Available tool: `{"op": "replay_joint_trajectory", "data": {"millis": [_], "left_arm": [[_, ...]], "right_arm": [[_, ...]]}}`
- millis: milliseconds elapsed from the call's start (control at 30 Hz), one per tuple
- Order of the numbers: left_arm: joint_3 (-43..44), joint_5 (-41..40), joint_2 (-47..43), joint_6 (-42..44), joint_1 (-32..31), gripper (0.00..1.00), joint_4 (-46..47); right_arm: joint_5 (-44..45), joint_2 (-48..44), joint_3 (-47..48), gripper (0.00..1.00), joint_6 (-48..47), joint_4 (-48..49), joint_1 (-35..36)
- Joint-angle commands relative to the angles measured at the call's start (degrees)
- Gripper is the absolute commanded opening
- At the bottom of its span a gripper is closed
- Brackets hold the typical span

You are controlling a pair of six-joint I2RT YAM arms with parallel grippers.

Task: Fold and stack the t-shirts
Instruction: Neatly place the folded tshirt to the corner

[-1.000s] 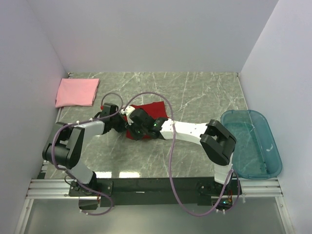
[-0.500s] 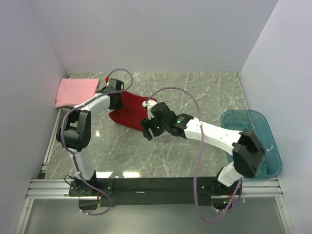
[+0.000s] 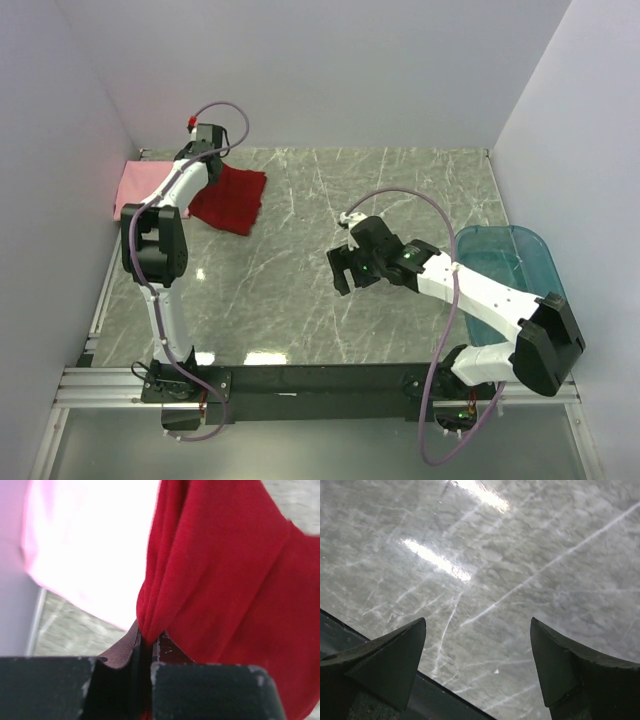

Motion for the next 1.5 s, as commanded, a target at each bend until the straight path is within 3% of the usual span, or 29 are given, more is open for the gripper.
{"op": "replay_joint_trajectory", "data": {"millis": [0, 267, 667, 900, 1267, 1467], "left_arm": [[4.44, -3.60, -0.24, 4.67, 1.09, 0.01, -0.46], [6.55, -5.27, -1.56, 12.57, 3.73, 0.01, 2.01], [16.48, -2.47, -0.06, 16.89, 6.89, 0.01, -2.21], [15.79, -2.63, 0.37, 18.73, 11.73, 0.01, 0.42], [14.73, -1.41, 8.02, 16.63, 16.30, 0.01, 6.22], [14.56, -5.71, 11.10, 13.20, 18.67, 0.01, 7.63]], "right_arm": [[-0.87, -2.12, -0.36, 0.91, 1.21, -2.19, -1.24], [-2.81, 0.25, 2.97, 0.92, -0.72, -6.40, -2.21], [-0.61, 3.50, 10.36, 0.92, -1.34, -12.03, -2.39], [-1.22, 5.88, 12.65, 0.92, -1.52, -13.35, -2.30], [-2.02, 6.93, 11.77, 0.92, -1.16, -13.44, -2.30], [-2.63, 8.25, 11.95, 0.91, -0.90, -13.53, -2.39]]}}
